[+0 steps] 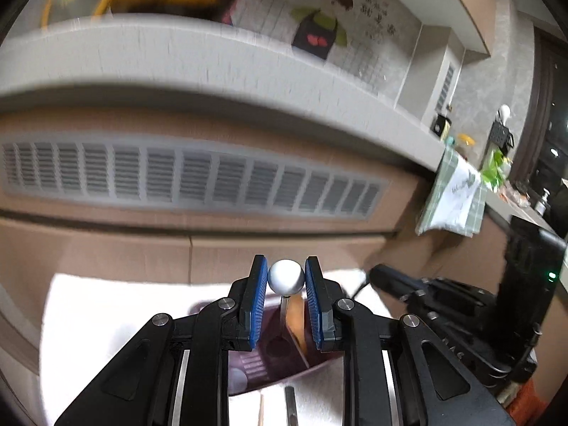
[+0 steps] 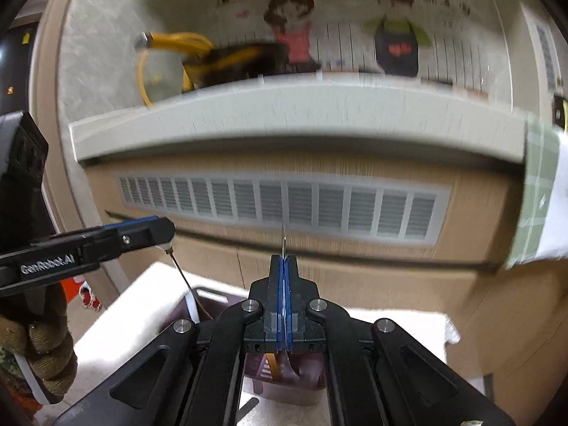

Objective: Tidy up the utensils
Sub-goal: 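Carry the ball spoon and spatula over the caddy and release them inside, then move the right tool to the blue rice paddle, then grasp the blue rice paddle with the right tool while the left tool grasps a chopstick, then lift the paddle and chopstick and carry them over the maroon caddy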

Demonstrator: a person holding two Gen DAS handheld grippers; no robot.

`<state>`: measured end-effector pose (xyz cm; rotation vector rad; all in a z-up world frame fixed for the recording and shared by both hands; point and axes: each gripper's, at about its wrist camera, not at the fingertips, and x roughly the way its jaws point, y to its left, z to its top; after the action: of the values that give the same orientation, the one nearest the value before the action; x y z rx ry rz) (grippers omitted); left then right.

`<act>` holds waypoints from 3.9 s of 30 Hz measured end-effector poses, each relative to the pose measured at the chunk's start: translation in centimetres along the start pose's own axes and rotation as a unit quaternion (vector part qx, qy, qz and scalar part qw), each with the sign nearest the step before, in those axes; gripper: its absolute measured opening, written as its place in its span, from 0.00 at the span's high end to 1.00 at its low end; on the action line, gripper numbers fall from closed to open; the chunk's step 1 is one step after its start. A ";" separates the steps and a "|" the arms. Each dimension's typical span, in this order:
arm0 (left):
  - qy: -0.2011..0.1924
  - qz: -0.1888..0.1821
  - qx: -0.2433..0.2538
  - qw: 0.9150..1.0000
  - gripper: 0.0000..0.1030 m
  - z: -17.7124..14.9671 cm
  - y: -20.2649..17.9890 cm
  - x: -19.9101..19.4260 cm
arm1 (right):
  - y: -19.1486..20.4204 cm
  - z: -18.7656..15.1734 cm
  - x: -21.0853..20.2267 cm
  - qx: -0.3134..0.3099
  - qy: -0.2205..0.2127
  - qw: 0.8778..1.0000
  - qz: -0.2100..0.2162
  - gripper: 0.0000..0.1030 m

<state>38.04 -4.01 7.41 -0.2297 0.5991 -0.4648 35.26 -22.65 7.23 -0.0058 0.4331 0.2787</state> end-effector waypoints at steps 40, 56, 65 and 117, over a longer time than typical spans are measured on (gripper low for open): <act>0.109 0.102 -0.037 0.988 0.58 -22.7 1.2 -10.9 | 6.0 -22.3 -11.9 -0.057 0.204 0.972 0.101 0.82; 0.124 0.102 -0.030 0.987 0.58 -22.9 1.2 -10.4 | 7.7 -21.2 -5.4 -0.071 0.248 0.965 0.043 0.74; 0.129 0.097 -0.028 0.986 0.58 -22.9 1.3 -10.1 | 6.9 -19.8 -2.7 -0.031 0.241 0.969 0.050 0.75; 0.218 0.137 0.020 0.966 0.93 -24.5 0.3 -9.5 | 2.6 -18.4 -9.1 0.037 0.099 0.994 -0.012 0.69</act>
<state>16.80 -0.94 -7.79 -0.0003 1.0366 -0.2582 19.06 -23.71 -5.56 0.0343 0.6398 0.2385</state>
